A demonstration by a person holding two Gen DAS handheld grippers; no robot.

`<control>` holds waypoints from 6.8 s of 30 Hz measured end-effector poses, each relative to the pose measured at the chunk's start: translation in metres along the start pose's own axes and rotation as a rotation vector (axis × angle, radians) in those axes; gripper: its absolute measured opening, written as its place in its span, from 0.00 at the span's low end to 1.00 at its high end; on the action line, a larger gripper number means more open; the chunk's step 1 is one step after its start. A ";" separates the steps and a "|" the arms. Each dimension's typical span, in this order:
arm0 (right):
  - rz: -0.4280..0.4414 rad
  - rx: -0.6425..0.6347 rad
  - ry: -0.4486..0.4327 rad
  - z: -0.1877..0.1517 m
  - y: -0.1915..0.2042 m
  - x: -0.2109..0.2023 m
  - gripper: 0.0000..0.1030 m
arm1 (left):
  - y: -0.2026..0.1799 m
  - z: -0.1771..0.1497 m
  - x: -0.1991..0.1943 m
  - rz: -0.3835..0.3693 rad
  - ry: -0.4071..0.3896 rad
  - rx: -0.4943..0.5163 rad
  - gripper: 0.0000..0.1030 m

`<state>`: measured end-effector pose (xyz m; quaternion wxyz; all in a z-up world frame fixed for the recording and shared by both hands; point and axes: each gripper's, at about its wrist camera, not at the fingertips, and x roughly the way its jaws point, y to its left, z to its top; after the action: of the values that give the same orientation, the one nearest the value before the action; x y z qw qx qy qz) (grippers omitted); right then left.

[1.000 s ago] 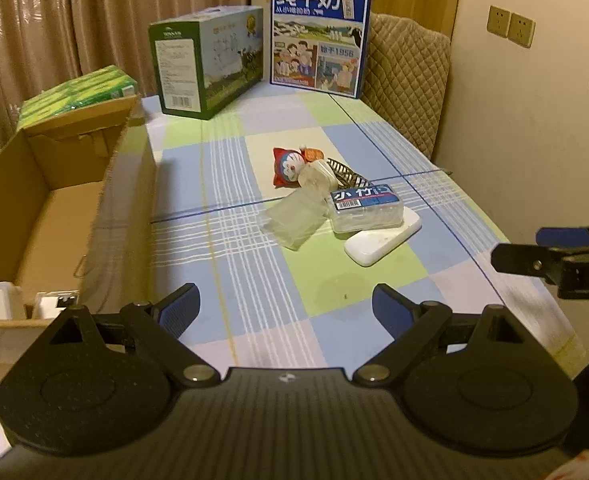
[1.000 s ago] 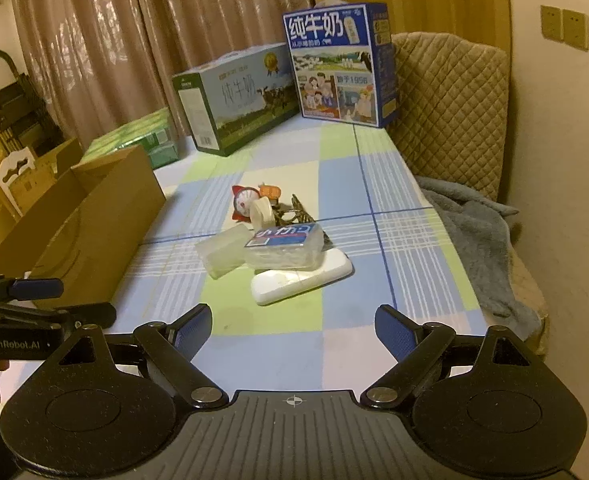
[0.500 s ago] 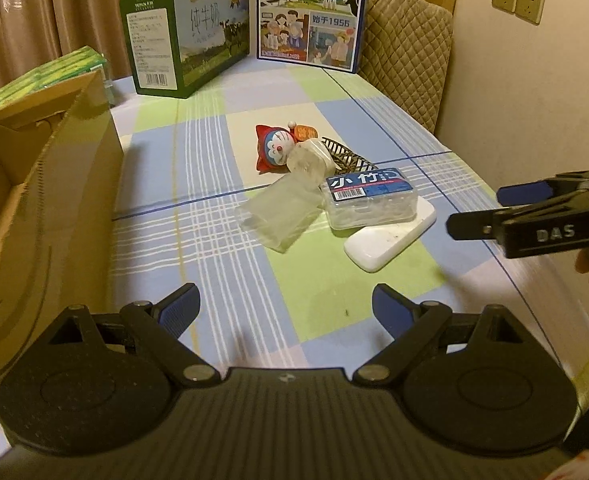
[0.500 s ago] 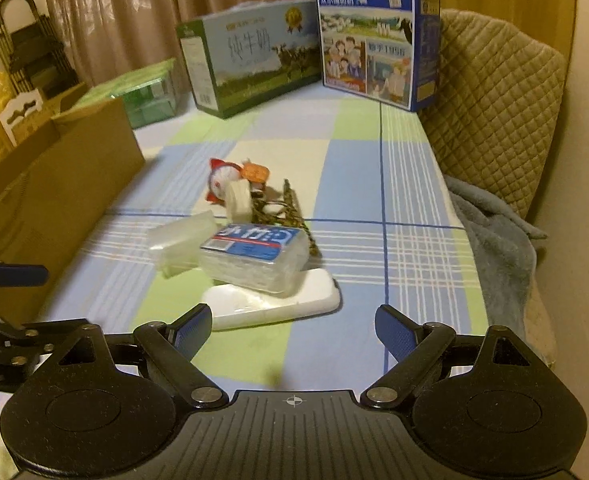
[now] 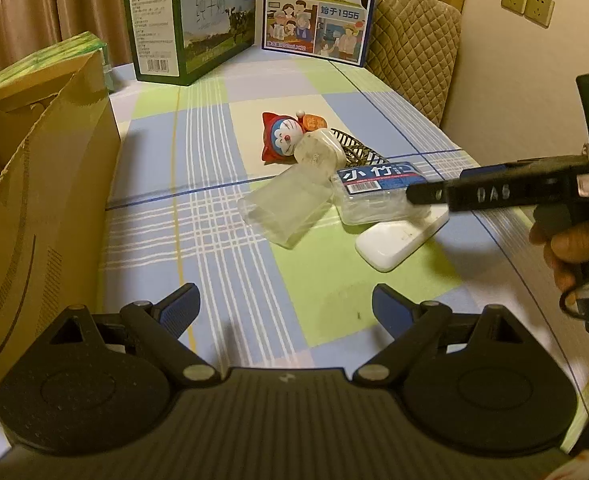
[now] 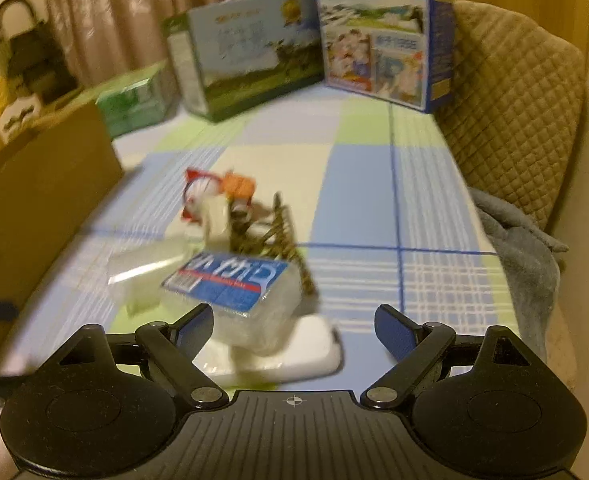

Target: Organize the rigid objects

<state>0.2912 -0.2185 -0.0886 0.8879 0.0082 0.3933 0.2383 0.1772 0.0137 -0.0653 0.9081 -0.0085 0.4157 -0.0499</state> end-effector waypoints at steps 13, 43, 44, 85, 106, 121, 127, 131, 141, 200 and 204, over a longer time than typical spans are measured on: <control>-0.088 0.105 -0.096 0.005 -0.021 -0.005 0.67 | 0.001 -0.002 -0.001 -0.010 0.000 -0.018 0.88; 0.176 -0.089 0.159 -0.047 0.046 -0.030 0.62 | 0.007 -0.012 -0.024 0.002 -0.024 -0.038 0.88; 0.179 -0.077 0.167 -0.046 0.051 -0.029 0.62 | 0.007 -0.012 -0.024 0.003 -0.025 -0.041 0.88; -0.139 -0.165 0.095 -0.014 0.008 0.015 0.36 | 0.004 -0.004 -0.017 -0.019 -0.031 -0.018 0.88; -0.027 -0.142 0.141 -0.047 0.040 -0.009 0.36 | -0.007 0.009 0.014 -0.038 -0.046 -0.055 0.88; -0.012 -0.090 0.102 -0.051 0.035 -0.014 0.40 | -0.024 0.007 0.040 0.018 0.016 0.012 0.51; -0.072 -0.134 0.120 -0.060 0.050 -0.017 0.44 | -0.018 -0.016 0.017 0.019 0.019 0.048 0.51; -0.103 -0.096 0.115 -0.062 0.053 -0.017 0.44 | -0.015 -0.018 0.015 0.020 0.013 0.057 0.52; -0.108 -0.091 0.107 -0.060 0.052 -0.016 0.44 | -0.016 -0.008 0.033 0.025 0.021 0.092 0.52; -0.150 -0.084 0.080 -0.078 0.077 -0.027 0.37 | -0.018 -0.028 -0.008 -0.003 -0.005 0.060 0.52; -0.165 -0.070 0.079 -0.079 0.079 -0.029 0.37 | -0.017 -0.028 -0.009 -0.009 -0.010 0.056 0.52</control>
<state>0.1858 -0.1747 -0.1070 0.8882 -0.0647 0.4186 0.1782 0.1484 -0.0017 -0.0759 0.9098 0.0147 0.4095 -0.0655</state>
